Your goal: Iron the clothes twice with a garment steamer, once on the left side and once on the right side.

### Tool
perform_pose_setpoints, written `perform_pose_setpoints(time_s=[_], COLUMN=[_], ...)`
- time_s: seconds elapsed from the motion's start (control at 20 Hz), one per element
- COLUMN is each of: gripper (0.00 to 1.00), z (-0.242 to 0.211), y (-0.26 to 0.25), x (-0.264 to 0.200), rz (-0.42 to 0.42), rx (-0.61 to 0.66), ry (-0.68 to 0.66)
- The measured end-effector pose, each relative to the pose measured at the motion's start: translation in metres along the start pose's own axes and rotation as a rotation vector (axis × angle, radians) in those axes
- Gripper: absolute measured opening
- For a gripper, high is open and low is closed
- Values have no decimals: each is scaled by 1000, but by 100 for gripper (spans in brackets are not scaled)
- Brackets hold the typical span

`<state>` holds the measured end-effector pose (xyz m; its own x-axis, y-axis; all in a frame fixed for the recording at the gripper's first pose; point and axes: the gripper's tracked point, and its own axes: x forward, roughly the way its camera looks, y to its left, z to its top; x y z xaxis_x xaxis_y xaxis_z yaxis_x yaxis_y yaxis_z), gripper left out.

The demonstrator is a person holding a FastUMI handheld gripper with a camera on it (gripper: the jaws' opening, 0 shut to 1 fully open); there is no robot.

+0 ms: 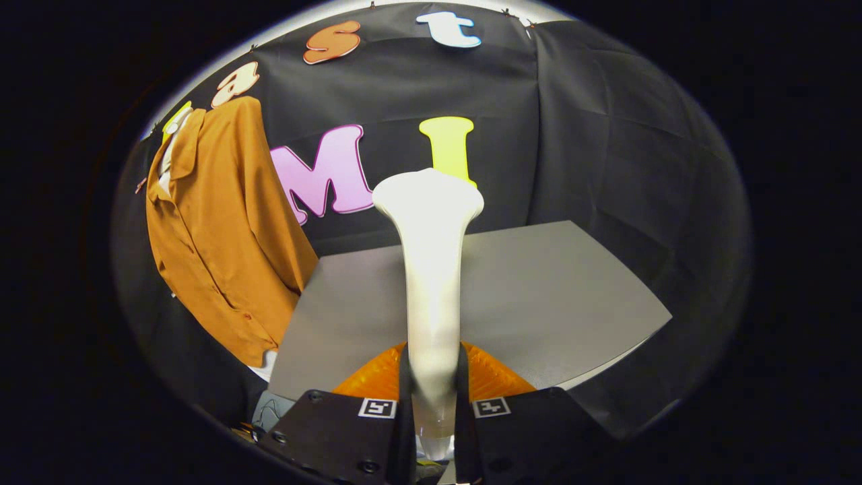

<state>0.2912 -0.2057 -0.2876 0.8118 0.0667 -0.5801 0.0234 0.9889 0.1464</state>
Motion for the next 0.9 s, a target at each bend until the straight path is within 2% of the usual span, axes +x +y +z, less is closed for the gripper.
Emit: perform_pose_setpoints(time_s=[0.2, 0.45, 0.65, 0.9], gripper=[26, 26, 26, 26], z=[6, 10, 18, 16], y=[30, 97, 160, 225], x=[-38, -74, -85, -74], rz=[1, 20, 35, 51], rx=[-14, -43, -79, -108], ry=[-63, -156, -248, -310])
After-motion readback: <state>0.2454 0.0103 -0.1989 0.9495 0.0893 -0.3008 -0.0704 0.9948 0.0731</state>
